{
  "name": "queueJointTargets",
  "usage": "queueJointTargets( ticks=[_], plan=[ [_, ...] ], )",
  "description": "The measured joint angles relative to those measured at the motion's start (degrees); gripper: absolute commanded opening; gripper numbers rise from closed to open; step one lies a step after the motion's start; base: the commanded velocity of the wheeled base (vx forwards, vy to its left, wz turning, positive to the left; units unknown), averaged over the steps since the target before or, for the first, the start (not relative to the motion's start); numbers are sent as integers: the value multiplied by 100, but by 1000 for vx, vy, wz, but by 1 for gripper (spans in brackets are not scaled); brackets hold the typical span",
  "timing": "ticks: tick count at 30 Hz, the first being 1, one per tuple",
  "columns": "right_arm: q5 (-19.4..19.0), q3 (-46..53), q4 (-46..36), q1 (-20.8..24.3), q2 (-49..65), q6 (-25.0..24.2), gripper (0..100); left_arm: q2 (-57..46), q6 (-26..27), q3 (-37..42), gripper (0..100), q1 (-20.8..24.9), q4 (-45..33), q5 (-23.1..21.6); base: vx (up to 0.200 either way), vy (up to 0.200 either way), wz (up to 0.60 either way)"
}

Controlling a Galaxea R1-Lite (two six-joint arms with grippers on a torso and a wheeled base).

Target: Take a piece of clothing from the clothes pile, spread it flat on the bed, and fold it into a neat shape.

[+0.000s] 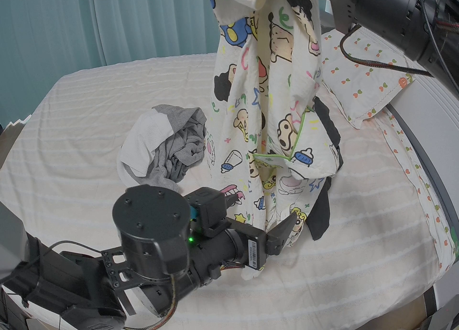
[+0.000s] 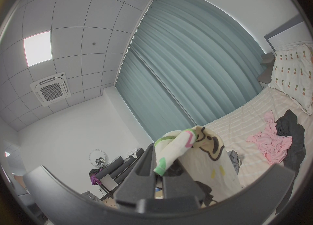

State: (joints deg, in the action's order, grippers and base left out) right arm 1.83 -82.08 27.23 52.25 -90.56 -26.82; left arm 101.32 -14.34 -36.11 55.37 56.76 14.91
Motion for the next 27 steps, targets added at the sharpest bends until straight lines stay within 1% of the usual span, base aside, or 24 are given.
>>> queueJointTargets(
  ticks=[3, 5, 9, 13, 17, 20, 23, 27],
  plan=[
    [-9, 38, 0, -22, 5, -11, 0, 78, 30, -79, 100, 26, -46, 449, 0, 0, 0],
    [-9, 63, 0, -33, 10, -13, 0, 108, 90, -104, 100, 26, -161, 663, 0, 0, 0],
    [-9, 91, 2, -60, 16, -13, 0, 144, 279, -129, 100, 4, -486, 1035, 0, 0, 0],
    [-16, 96, 5, -107, 22, -11, 0, 160, 561, -140, 100, -66, -621, 1279, 0, 0, 0],
    [-16, 96, 9, -148, 24, -9, 0, 161, 635, -151, 100, -151, -616, 1341, 0, 0, 0],
    [-17, 96, 9, -169, 22, -9, 0, 174, 769, -171, 100, -234, -577, 1248, 0, 0, 0],
    [-16, 102, 9, -173, 21, -9, 0, 286, 890, -269, 100, -391, -363, 1204, 0, 0, 0],
    [-16, 102, 9, -178, 21, -9, 0, 452, 917, -374, 100, -471, 9, 1186, 0, 0, 0]
  ],
)
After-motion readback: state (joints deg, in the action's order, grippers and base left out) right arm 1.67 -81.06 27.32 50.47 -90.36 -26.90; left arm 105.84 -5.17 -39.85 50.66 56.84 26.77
